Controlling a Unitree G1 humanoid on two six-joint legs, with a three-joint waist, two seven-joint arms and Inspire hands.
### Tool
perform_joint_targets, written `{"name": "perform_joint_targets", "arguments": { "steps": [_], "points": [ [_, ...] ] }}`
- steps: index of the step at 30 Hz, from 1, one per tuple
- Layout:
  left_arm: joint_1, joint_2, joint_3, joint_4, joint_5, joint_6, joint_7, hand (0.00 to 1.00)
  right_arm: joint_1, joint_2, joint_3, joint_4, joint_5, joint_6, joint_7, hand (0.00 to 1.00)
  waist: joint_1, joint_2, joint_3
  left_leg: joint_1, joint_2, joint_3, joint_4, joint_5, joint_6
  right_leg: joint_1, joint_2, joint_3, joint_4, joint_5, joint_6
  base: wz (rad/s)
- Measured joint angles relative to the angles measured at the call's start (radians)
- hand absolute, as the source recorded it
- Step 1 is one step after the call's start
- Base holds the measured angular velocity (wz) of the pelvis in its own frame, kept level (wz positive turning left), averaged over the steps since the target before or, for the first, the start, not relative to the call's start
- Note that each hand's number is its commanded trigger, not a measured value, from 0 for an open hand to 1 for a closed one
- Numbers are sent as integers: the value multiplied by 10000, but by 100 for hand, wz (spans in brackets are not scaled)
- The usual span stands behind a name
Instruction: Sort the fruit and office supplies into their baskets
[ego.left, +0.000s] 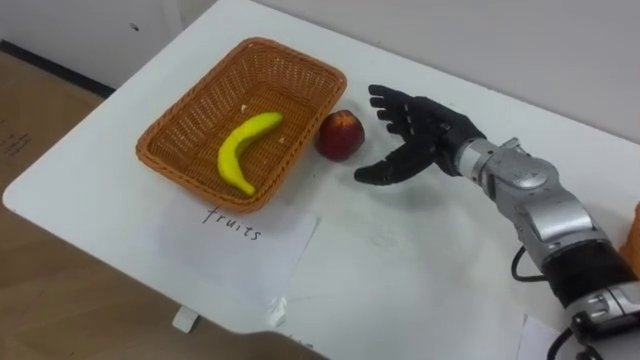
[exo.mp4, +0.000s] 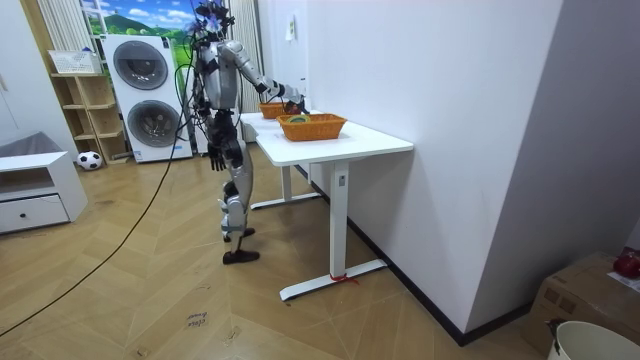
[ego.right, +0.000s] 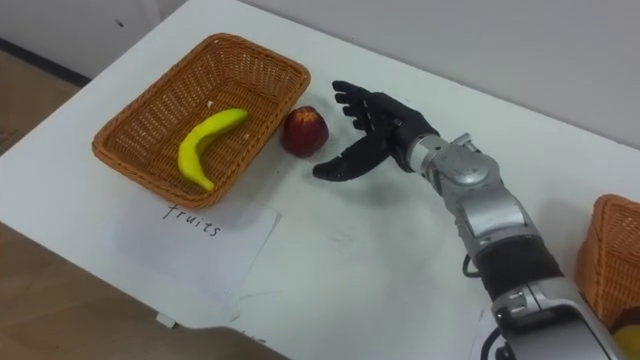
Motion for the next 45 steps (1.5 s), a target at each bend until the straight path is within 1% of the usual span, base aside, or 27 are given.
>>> {"name": "perform_joint_targets", "arguments": {
  "steps": [3,4,6,9,12,14,15,18,22,26,28,30,36,41,45],
  "points": [
    [-23,-19,0,-10,-1,1,31,0,0,1,-9,-25,-5,0,-292,0,6,64,34,1,-1,2,16,-14,4,8,-2,2,1,0,0,0],
    [-44,-36,-1,-8,-4,0,74,0,0,3,-9,-25,-6,0,-391,0,5,103,56,0,-2,3,27,-20,6,8,-2,3,4,0,0,0],
    [-42,-68,-15,-9,-7,1,166,0,0,51,-9,-25,-12,0,-590,0,14,184,74,1,2,16,62,-40,7,8,0,-5,10,0,1,-2],
    [-68,-230,-94,-3,-16,6,231,0,1,304,-6,11,-222,-4,-1245,0,15,470,42,1,1,35,142,-81,16,3,-2,3,11,0,1,0],
    [-81,-338,-115,2,-28,10,437,0,3,475,-6,65,-214,-3,-1735,0,33,630,21,-5,7,31,141,-80,15,5,4,1,13,-1,3,0],
    [-86,-387,-115,5,-24,25,505,0,2,502,-5,104,-222,-3,-2031,0,64,663,-6,-5,11,37,130,-80,15,21,4,0,16,-1,3,0],
    [-85,-401,-115,4,-31,26,507,0,2,507,-4,186,-220,-3,-2246,0,75,664,-21,2,10,40,124,-80,15,30,2,-1,16,-2,3,0],
    [-68,-409,-112,-4,-30,39,600,0,2,536,-1,441,-220,-2,-2694,0,89,646,-32,2,0,44,123,-79,16,36,-9,-2,17,-2,4,0],
    [-70,-432,-112,-40,-113,40,693,0,2,574,2,584,-221,21,-3156,0,86,649,-31,-1,-3,44,124,-79,17,41,-12,-4,22,-1,6,0],
    [-66,-442,-116,-40,-126,40,713,0,2,693,2,654,-226,21,-3461,0,85,663,-27,-28,-1,41,128,-80,17,23,-10,-6,24,-2,6,0],
    [-64,-442,-131,-43,-124,40,720,0,2,760,6,654,-383,21,-3564,0,90,666,-29,-88,0,46,142,-80,17,-31,-10,-13,25,-2,6,0],
    [-61,-443,-270,-44,-119,42,779,0,0,775,9,649,-447,-3,-3657,0,114,670,-30,-193,1,47,165,-79,18,-143,-13,-6,51,-2,6,0],
    [-13,-504,-310,-51,-57,52,888,0,-1,791,9,587,-792,-29,-3796,0,98,682,-34,-274,2,71,167,-79,18,-214,-6,-13,50,-2,6,0],
    [-3,-556,-314,-42,-64,53,897,0,-1,868,10,583,-783,-30,-3944,0,98,682,-34,-281,3,70,163,-79,18,-220,-5,-22,48,-2,6,0],
    [-82,-563,-489,173,-105,50,869,0,-1,910,33,556,-660,-44,-3817,0,84,684,-33,-281,6,65,162,-79,17,-222,-3,-19,46,-2,5,0]
  ]
}}
